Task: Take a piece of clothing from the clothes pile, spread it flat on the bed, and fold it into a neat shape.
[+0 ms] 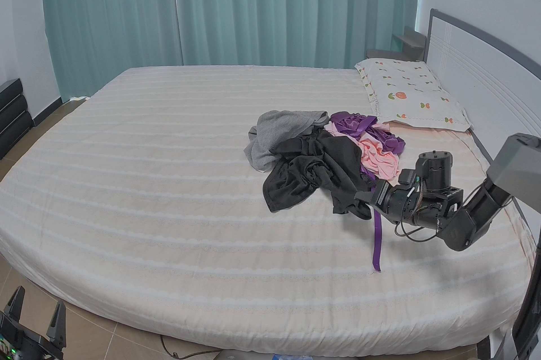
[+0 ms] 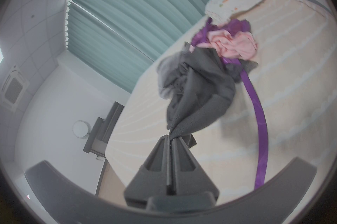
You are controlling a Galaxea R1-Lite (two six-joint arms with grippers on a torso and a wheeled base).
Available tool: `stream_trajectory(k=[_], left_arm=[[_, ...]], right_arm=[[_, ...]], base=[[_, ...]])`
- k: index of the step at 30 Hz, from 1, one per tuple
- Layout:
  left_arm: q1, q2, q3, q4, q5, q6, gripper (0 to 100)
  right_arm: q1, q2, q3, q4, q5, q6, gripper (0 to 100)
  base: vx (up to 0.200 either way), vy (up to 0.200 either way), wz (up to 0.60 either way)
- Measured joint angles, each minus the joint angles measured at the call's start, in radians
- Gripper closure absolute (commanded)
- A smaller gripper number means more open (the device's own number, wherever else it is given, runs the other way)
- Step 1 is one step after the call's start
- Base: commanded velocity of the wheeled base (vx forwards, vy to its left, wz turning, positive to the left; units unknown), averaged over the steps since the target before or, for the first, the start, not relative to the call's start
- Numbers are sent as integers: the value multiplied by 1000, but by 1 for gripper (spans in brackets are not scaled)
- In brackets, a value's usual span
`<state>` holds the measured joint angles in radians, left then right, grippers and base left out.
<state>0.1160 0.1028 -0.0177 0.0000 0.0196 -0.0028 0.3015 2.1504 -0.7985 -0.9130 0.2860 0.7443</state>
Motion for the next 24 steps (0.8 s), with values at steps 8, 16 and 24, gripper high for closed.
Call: stream_trajectory(k=[8,16,24], left_arm=[[0,0,0,0,0,0,0],[0,0,0,0,-1,2,0],[-9,2,0,-3,-16,14,0]], right_arm=[[62,-242,129,-75,-13,-3,100],[131,-496,144,-81,-21,-43,100],[167,-626,118,-86,-22,-120,100]], base=[[0,0,0],[0,0,0],[0,0,0]])
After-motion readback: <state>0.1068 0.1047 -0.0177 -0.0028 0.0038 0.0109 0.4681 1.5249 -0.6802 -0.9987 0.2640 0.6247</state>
